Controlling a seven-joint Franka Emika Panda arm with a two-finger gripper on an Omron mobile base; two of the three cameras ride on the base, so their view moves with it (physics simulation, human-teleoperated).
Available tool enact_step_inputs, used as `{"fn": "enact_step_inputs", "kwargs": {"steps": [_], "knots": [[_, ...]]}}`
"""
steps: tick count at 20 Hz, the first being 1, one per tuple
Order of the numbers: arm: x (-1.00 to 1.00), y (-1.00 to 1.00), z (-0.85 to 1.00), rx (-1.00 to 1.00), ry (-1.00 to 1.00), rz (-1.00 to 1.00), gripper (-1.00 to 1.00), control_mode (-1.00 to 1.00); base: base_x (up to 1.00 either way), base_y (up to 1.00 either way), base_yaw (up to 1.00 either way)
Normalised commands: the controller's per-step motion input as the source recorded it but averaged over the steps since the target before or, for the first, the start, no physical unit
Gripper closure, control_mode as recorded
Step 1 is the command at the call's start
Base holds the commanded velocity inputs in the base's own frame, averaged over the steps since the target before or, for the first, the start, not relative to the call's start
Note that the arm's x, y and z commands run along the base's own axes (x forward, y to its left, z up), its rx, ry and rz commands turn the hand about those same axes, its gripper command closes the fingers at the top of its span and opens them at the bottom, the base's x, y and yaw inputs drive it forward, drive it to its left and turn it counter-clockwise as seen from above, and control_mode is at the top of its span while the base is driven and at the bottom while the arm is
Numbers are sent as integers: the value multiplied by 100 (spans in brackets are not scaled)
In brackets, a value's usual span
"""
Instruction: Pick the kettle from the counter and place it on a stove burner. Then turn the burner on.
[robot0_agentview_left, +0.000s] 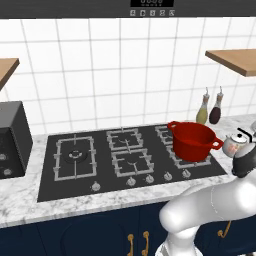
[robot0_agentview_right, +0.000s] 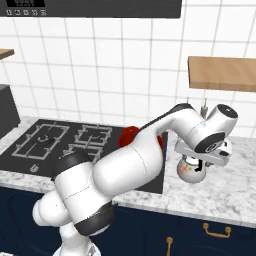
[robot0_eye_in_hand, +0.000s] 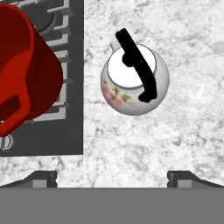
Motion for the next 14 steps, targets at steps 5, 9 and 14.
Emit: {"fn": "enact_step_inputs", "kwargs": {"steps": [5,9,14], "knots": [[20,0,-27,-1,0,6,-100,-100,0,0,0],[19,0,-21,-2,0,4,-100,-100,0,0,0],[26,-3,-19,0,0,3,-100,-100,0,0,0]]}}
